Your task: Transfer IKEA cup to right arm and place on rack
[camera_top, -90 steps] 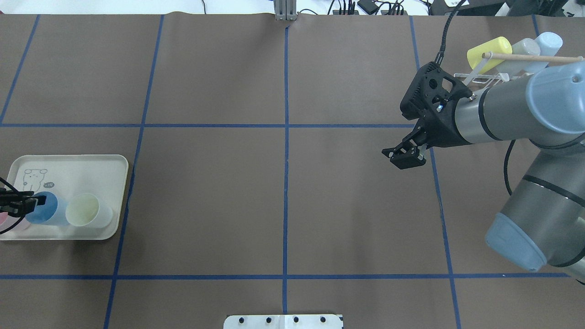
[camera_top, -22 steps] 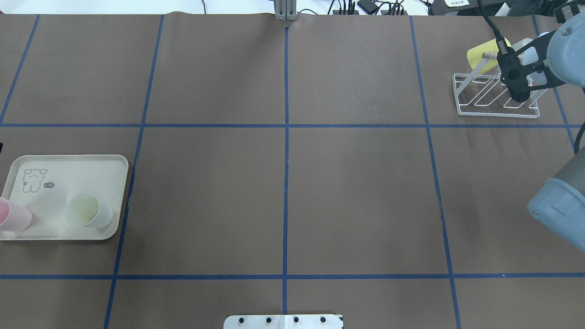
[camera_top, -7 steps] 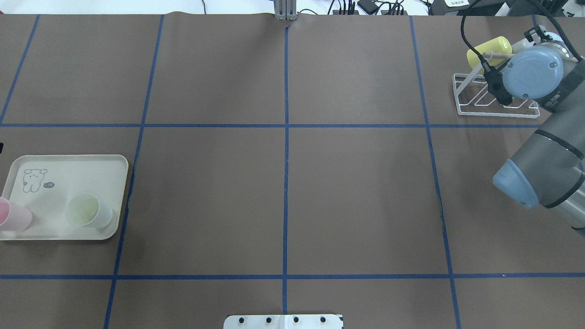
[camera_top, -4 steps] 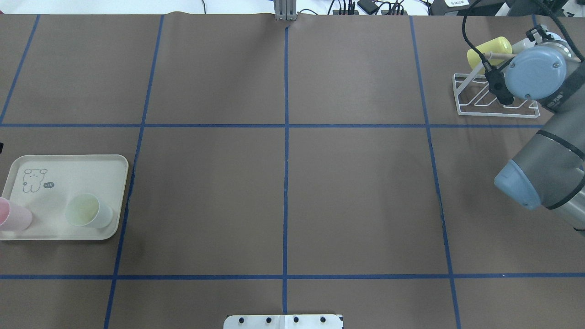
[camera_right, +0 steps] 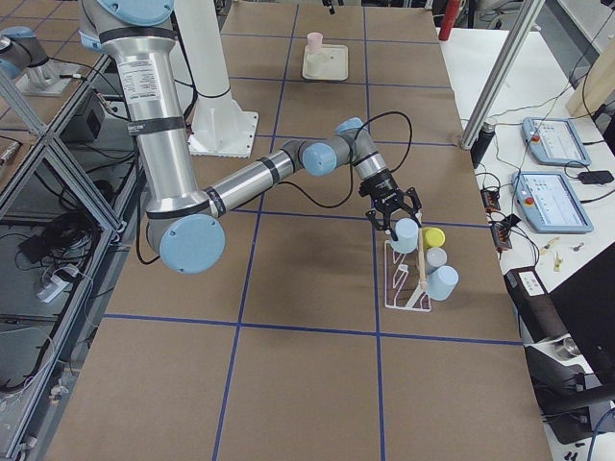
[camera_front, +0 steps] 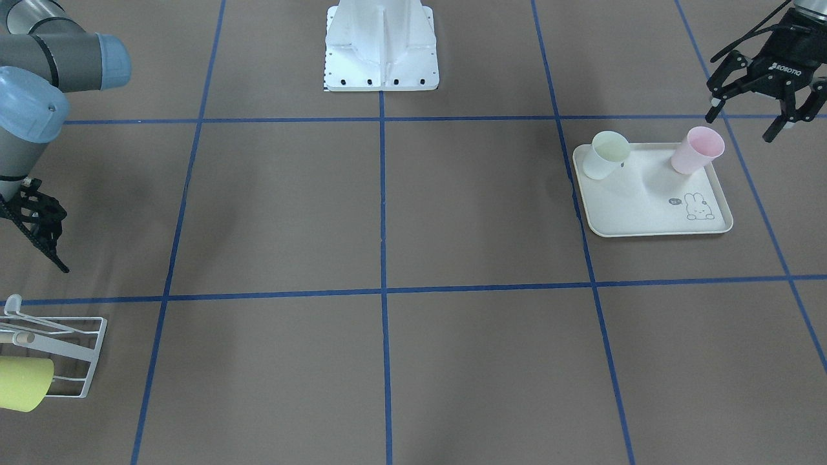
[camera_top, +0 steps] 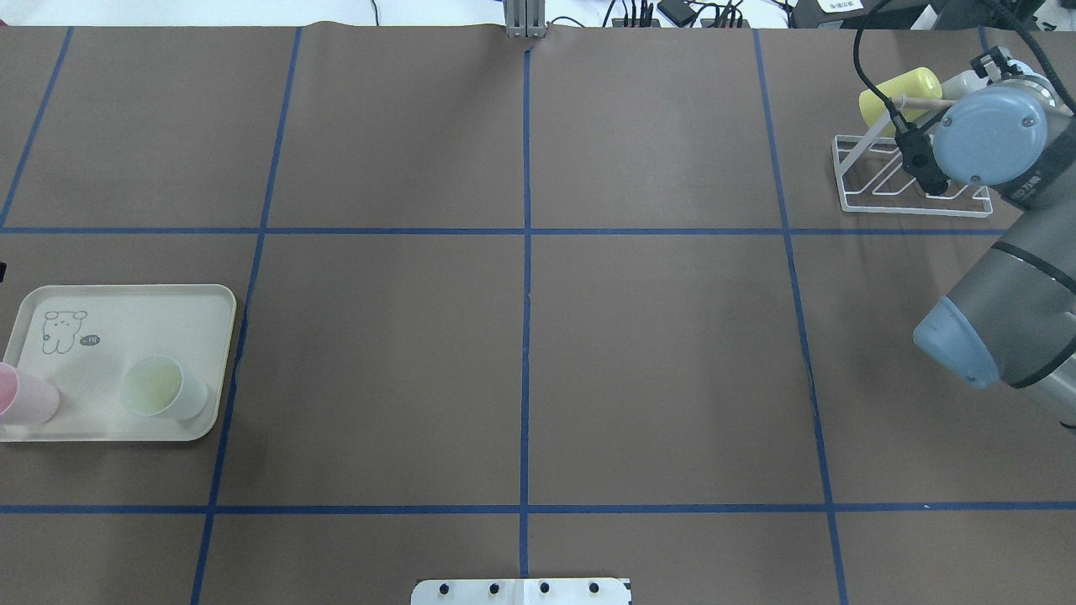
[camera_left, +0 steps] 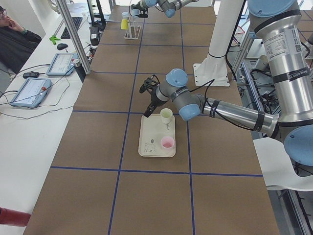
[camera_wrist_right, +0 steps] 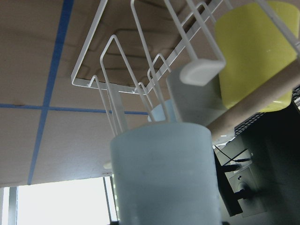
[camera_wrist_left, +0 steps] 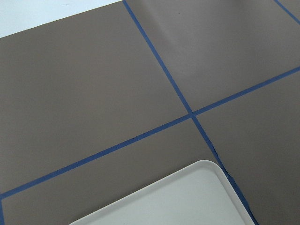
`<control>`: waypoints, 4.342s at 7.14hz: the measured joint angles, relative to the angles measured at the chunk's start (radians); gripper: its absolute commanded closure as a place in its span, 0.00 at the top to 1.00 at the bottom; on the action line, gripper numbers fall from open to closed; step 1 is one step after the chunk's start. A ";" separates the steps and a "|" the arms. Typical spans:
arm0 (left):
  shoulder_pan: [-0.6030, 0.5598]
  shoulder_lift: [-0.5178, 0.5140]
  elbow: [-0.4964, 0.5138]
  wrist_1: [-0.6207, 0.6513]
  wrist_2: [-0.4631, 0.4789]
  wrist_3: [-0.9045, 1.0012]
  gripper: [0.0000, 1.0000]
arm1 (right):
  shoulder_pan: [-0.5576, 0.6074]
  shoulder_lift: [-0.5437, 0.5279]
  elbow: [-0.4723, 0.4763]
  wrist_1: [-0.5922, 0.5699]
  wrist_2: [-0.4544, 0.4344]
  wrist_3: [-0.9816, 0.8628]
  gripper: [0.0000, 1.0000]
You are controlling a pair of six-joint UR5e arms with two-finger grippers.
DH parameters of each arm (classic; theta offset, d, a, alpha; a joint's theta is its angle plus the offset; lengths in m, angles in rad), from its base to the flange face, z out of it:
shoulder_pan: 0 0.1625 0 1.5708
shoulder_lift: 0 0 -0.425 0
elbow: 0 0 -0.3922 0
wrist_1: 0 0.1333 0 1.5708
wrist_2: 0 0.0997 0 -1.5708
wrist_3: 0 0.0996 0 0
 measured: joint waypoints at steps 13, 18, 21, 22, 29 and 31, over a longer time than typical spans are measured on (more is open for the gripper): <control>0.000 -0.001 0.002 0.000 0.000 0.000 1.00 | -0.049 0.013 -0.068 0.002 0.003 -0.001 0.98; 0.001 0.000 0.016 -0.003 0.009 0.004 1.00 | -0.083 0.052 0.111 0.006 0.271 0.293 0.99; 0.003 0.024 0.067 -0.061 0.019 0.014 1.00 | -0.184 0.098 0.246 0.051 0.434 0.719 1.00; 0.004 0.067 0.118 -0.176 0.035 0.013 1.00 | -0.231 0.117 0.267 0.100 0.476 0.890 1.00; 0.105 0.137 0.358 -0.417 0.098 -0.050 1.00 | -0.460 0.282 0.267 0.145 0.495 1.426 1.00; 0.173 0.136 0.363 -0.431 0.103 -0.090 0.59 | -0.463 0.281 0.267 0.146 0.493 1.428 0.99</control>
